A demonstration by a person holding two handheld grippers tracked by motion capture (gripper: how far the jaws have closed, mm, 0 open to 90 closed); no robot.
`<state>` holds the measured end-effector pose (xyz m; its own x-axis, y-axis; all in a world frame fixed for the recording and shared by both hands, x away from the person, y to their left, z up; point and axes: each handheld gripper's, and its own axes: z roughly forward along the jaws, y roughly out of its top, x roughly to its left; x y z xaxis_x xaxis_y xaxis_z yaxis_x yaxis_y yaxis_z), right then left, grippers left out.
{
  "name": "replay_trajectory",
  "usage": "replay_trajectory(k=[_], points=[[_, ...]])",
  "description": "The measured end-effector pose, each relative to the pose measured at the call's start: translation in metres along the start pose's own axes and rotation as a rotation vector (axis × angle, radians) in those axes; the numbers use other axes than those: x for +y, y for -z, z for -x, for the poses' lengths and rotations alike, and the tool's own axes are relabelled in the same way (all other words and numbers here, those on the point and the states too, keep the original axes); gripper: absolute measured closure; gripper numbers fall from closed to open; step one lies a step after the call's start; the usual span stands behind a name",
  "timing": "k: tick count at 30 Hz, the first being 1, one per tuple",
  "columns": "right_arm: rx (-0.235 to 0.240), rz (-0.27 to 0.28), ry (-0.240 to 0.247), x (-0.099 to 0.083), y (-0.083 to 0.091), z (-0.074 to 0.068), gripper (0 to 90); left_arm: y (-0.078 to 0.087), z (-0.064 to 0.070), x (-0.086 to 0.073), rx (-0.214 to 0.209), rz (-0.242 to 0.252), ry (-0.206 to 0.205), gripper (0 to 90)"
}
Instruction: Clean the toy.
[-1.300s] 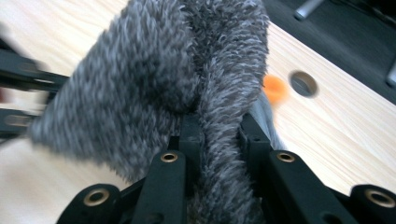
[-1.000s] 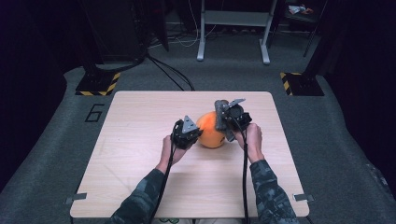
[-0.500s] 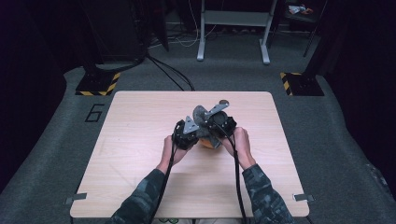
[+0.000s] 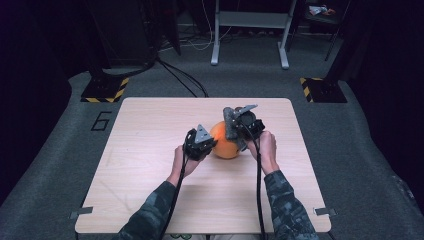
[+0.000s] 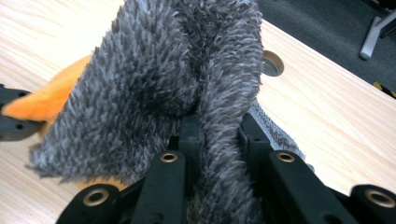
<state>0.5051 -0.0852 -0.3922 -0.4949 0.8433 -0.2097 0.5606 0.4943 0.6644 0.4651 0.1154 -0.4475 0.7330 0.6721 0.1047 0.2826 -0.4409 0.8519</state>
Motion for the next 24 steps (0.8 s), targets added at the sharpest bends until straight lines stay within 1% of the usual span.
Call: replay_trajectory(k=[1, 2, 3, 4, 5, 6, 7, 8, 9, 10, 11, 12, 13, 14, 15, 16, 17, 19, 20, 21, 22, 23, 24], points=[[-0.002, 0.010, -0.031, -0.003, 0.003, 0.003, 75.0, 0.000, -0.001, -0.001, 0.000, 0.001, 0.011, 84.6], [-0.002, 0.010, -0.031, -0.003, 0.003, 0.003, 75.0, 0.001, -0.002, -0.001, 0.003, 0.000, 0.021, 84.6], [0.001, 0.023, -0.056, -0.007, 0.009, 0.007, 74.8, 0.002, -0.004, -0.003, 0.010, -0.002, 0.031, 84.3], [0.001, 0.023, -0.056, -0.007, 0.009, 0.007, 74.8, 0.002, -0.004, -0.003, 0.010, -0.002, 0.031, 83.9], [-0.006, 0.026, -0.069, -0.013, 0.014, 0.013, 74.7, 0.003, -0.007, -0.005, 0.017, -0.004, 0.052, 83.5], [-0.006, 0.026, -0.069, -0.013, 0.014, 0.013, 74.7, 0.003, -0.007, -0.005, 0.017, -0.004, 0.052, 82.8], [-0.012, 0.018, -0.084, -0.022, 0.018, 0.019, 74.5, 0.004, -0.008, -0.007, 0.022, -0.009, 0.059, 81.6], [-0.016, 0.008, -0.085, -0.027, 0.020, 0.022, 74.5, 0.005, -0.010, -0.008, 0.030, -0.013, 0.066, 81.1], [-0.016, 0.008, -0.085, -0.027, 0.020, 0.022, 74.5, 0.005, -0.012, -0.010, 0.036, -0.016, 0.071, 81.1], [-0.020, 0.001, -0.093, -0.033, 0.020, 0.025, 74.4, 0.006, -0.013, -0.013, 0.037, -0.019, 0.083, 80.1], [-0.022, -0.032, -0.105, -0.046, 0.019, 0.029, 74.2, 0.007, -0.015, -0.018, 0.053, -0.025, 0.101, 77.8], [-0.027, -0.046, -0.108, -0.053, 0.017, 0.032, 74.1, 0.007, -0.017, -0.020, 0.060, -0.025, 0.109, 77.2], [-0.026, -0.061, -0.122, -0.061, 0.015, 0.033, 74.1, 0.008, -0.019, -0.023, 0.063, -0.035, 0.116, 76.0], [-0.024, -0.080, -0.129, -0.068, 0.011, 0.035, 74.0, 0.008, -0.019, -0.023, 0.063, -0.035, 0.116, 75.1], [-0.021, -0.101, -0.130, -0.075, 0.008, 0.037, 73.9, 0.008, -0.022, -0.028, 0.073, -0.042, 0.135, 74.2], [-0.021, -0.101, -0.130, -0.075, 0.008, 0.037, 73.9, 0.008, -0.022, -0.028, 0.073, -0.042, 0.135, 73.5], [-0.022, -0.114, -0.139, -0.082, 0.005, 0.038, 73.8, 0.008, -0.025, -0.031, 0.079, -0.051, 0.143, 73.5], [-0.026, -0.163, -0.161, -0.100, -0.007, 0.039, 73.3, 0.008, -0.028, -0.035, 0.086, -0.060, 0.161, 71.4], [-0.026, -0.163, -0.161, -0.100, -0.007, 0.039, 73.3, 0.007, -0.029, -0.037, 0.090, -0.061, 0.167, 71.4], [-0.030, -0.189, -0.169, -0.111, -0.015, 0.040, 72.7, 0.007, -0.033, -0.042, 0.106, -0.072, 0.179, 69.2], [-0.030, -0.189, -0.169, -0.111, -0.015, 0.040, 72.7, 0.007, -0.033, -0.042, 0.106, -0.072, 0.179, 68.0], [-0.030, -0.206, -0.174, -0.120, -0.023, 0.040, 70.1, 0.005, -0.037, -0.048, 0.119, -0.085, 0.204, 66.1], [-0.030, -0.206, -0.174, -0.120, -0.023, 0.040, 70.1, 0.005, -0.037, -0.048, 0.119, -0.085, 0.204, 63.2]])
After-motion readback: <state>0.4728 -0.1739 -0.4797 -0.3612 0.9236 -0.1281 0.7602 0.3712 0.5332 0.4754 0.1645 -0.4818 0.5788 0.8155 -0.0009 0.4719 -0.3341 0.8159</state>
